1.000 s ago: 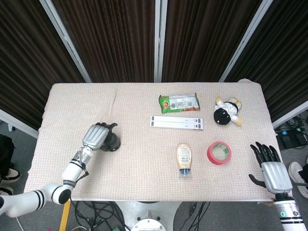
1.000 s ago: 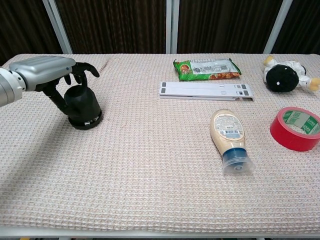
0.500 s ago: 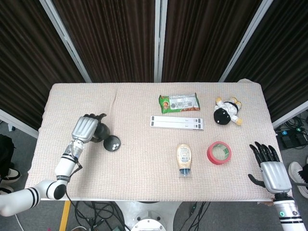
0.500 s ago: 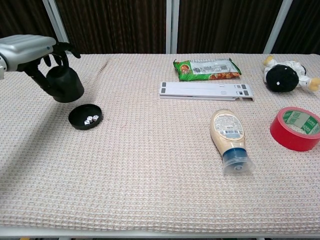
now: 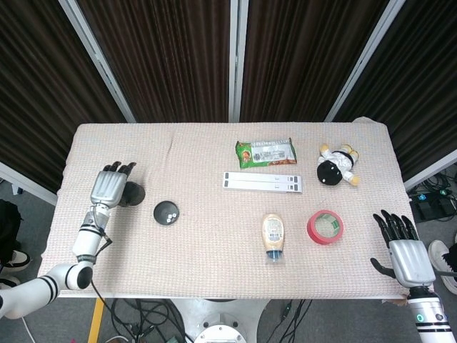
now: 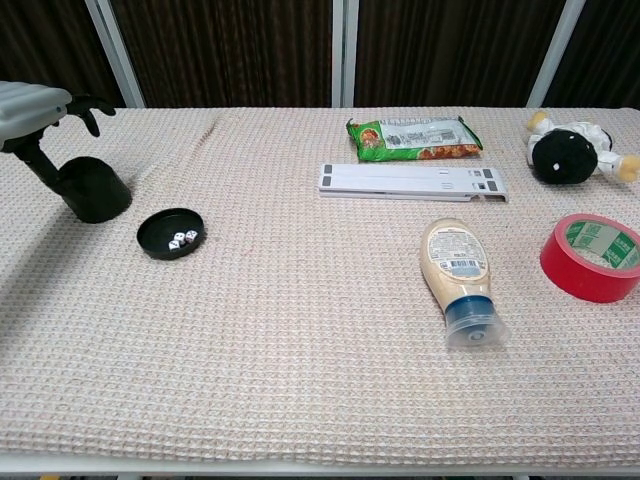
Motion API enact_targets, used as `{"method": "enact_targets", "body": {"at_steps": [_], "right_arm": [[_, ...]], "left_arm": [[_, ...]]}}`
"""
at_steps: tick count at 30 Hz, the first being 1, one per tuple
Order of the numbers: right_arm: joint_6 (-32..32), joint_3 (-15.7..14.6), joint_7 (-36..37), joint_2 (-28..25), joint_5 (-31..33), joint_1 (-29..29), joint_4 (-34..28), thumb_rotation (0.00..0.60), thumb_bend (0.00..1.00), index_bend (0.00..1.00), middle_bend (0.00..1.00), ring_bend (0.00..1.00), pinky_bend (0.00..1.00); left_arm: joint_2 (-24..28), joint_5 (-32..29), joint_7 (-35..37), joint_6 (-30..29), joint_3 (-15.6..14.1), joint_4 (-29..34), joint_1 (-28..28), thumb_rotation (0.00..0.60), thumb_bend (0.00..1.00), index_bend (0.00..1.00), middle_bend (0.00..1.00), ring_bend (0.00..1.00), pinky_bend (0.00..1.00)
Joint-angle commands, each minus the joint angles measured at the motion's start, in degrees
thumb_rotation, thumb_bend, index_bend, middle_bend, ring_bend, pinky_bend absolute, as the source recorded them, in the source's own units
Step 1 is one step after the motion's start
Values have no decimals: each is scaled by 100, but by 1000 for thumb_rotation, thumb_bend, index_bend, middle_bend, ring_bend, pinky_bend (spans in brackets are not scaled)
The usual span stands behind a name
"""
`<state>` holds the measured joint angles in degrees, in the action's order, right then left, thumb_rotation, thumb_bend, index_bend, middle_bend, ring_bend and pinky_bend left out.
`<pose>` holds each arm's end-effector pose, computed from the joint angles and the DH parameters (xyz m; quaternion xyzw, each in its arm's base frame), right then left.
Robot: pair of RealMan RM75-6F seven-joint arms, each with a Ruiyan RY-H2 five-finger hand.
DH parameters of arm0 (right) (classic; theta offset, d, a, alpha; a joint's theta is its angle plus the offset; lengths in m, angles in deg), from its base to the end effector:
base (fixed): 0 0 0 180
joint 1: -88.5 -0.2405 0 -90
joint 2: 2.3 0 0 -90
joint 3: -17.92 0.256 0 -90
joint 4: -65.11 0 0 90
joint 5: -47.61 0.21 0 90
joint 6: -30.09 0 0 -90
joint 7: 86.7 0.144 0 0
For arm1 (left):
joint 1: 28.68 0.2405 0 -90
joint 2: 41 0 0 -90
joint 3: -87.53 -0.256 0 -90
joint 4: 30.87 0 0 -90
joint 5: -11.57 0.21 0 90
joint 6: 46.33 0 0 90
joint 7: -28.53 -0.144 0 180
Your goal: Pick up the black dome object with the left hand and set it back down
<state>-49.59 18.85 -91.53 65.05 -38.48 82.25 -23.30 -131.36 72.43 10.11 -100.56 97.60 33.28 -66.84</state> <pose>-0.3231 -0.1814 0.1302 0.6416 -0.3859 0.3298 0.5750 -0.2533 0.3802 0.0194 -0.6947 -0.3626 -0.2820 0.5535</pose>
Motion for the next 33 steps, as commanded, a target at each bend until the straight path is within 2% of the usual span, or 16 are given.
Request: {"method": "enact_targets", "body": {"at_steps": [1, 4, 7, 9, 12, 15, 20, 24, 28, 33], "right_arm": [[-7, 4, 13, 5, 0, 2, 7, 600, 101, 0, 0, 0, 0], [-65, 18, 38, -2, -22, 15, 7, 600, 101, 0, 0, 0, 0], [-126, 29, 91, -23, -36, 39, 20, 600, 101, 0, 0, 0, 0], [-145, 36, 152, -30, -31, 50, 51, 600, 101, 0, 0, 0, 0], [-174, 39, 241, -43, -42, 65, 114, 600, 101, 0, 0, 0, 0], [-263, 57, 314, -79, -61, 98, 168, 600, 101, 0, 0, 0, 0], [-332, 53, 468, -121, -87, 141, 193, 600, 101, 0, 0, 0, 0], [-312, 23, 525, -90, -138, 136, 207, 600, 101, 0, 0, 0, 0], [-309, 5, 527, -30, -192, 126, 251, 600, 101, 0, 0, 0, 0], [-347, 1, 510, 2, -238, 131, 282, 600, 101, 0, 0, 0, 0]], "left_arm": [[199, 78, -141, -43, -87, 229, 53, 600, 32, 111, 228, 129, 236], [377, 53, -523, -229, -171, 489, 143, 600, 32, 111, 227, 129, 238], [662, -402, -1280, -397, -230, 1072, 280, 600, 30, 111, 199, 117, 235], [850, -738, -1747, -760, -240, 1624, 439, 600, 24, 111, 179, 105, 240], [1041, -802, -2054, -1488, -351, 2216, 772, 600, 13, 111, 176, 103, 244], [1203, -553, -1877, -2136, -520, 2565, 1189, 600, 2, 111, 176, 103, 241], [1371, 145, -983, -3011, -814, 2860, 1917, 600, 0, 113, 176, 103, 249], [1499, 607, -549, -3477, -1133, 3019, 2414, 600, 0, 122, 176, 103, 262], [1592, 959, -480, -3827, -1413, 3070, 2803, 600, 0, 129, 176, 103, 261], [1716, 1175, -505, -4021, -1501, 3224, 3075, 600, 0, 143, 176, 103, 259]]}}
